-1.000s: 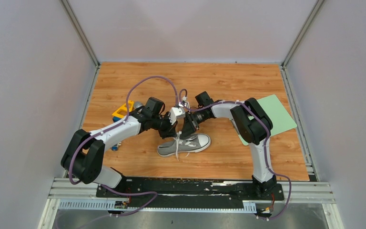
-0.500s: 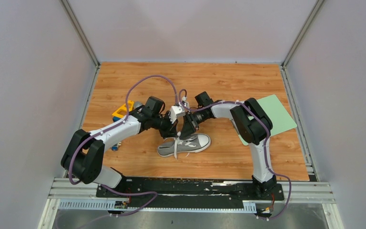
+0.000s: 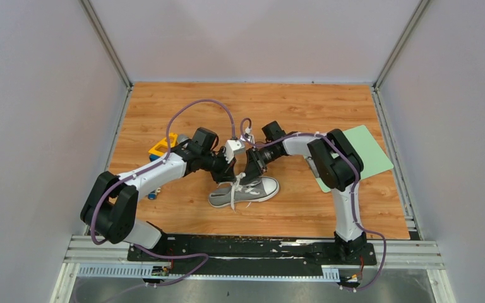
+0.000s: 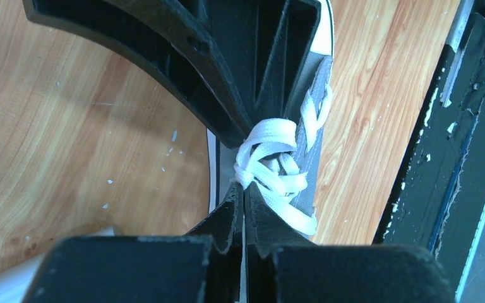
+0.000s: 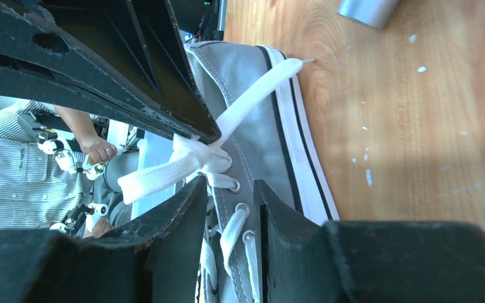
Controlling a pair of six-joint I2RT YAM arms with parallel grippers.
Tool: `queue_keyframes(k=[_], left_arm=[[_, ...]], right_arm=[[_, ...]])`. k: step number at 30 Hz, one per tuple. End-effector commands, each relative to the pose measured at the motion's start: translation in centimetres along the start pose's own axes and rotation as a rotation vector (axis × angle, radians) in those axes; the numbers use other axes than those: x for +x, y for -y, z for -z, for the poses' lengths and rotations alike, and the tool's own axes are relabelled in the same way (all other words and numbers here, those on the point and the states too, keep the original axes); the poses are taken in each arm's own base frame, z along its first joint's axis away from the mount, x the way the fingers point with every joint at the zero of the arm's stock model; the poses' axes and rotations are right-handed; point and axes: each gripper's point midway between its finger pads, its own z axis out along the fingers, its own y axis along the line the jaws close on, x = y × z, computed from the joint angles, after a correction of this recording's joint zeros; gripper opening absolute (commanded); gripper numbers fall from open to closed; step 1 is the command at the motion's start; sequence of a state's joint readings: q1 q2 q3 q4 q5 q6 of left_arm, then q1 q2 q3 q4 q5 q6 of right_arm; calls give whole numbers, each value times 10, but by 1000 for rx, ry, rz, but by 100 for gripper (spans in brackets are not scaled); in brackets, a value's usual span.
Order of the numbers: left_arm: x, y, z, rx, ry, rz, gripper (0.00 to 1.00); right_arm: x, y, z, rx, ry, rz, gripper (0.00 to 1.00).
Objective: Tie the shoes
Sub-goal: Cross the shoelace with the shoelace.
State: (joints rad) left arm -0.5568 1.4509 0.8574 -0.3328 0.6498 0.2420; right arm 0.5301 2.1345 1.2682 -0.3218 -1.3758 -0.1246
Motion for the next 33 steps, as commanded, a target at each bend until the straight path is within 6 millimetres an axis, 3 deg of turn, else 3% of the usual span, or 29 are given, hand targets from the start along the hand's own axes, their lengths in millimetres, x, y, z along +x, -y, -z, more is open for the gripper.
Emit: queue_keyframes(k=[1,7,15,26,33], left_arm=[[-18,7,8,17,53,-10,0],[-18,5,10,15,66,8,0],[-13,2,9,1,53,5,0],[-12,6,11,14,41,11,0],[-9,14,17,54,25,-73,8]], right_arm=[[-12,-5,8,42,14,72,34],[-13,11,-4,59,-8,22,33],[-17,-6,-20,-22,-35,70,33],[-13,-16,-22,-83,-40,78,33],[-12,-15,-22,-108,-45,54,33]])
